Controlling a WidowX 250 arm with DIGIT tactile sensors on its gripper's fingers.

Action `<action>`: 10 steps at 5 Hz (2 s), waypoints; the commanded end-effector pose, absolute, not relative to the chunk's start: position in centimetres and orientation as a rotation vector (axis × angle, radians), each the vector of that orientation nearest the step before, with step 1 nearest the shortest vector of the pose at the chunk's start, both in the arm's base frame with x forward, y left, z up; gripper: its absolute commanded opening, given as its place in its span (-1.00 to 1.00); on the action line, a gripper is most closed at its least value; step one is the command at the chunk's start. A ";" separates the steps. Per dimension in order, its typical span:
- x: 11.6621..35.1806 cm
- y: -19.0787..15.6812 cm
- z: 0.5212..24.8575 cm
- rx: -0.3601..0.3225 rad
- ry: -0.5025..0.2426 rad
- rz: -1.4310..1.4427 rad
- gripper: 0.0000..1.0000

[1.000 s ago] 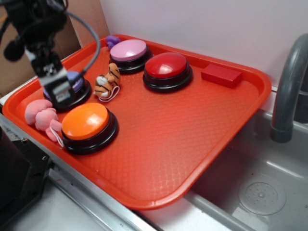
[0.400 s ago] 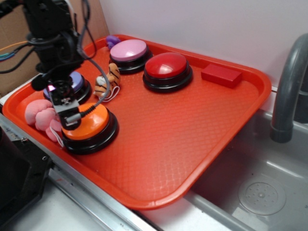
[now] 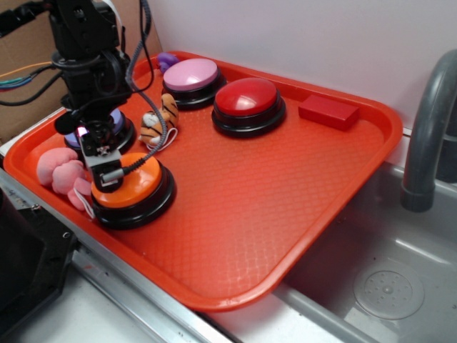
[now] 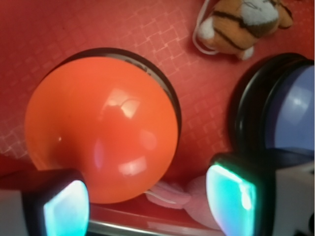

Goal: Push the orange button.

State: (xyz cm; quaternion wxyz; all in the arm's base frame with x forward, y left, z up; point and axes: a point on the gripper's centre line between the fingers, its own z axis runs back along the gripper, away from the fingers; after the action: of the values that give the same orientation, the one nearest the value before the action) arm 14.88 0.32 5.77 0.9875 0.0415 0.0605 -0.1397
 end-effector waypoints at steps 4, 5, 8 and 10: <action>17.7 -2.0 3.4 -0.002 0.110 -0.427 1.00; 18.0 -1.9 6.0 0.046 0.146 -0.441 1.00; 17.3 -1.9 10.9 0.078 0.109 -0.419 1.00; 17.9 -2.7 13.3 0.092 0.074 -0.485 1.00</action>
State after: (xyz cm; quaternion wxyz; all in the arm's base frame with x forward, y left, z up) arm 17.39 -2.34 12.03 0.9690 0.0435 0.0632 -0.2348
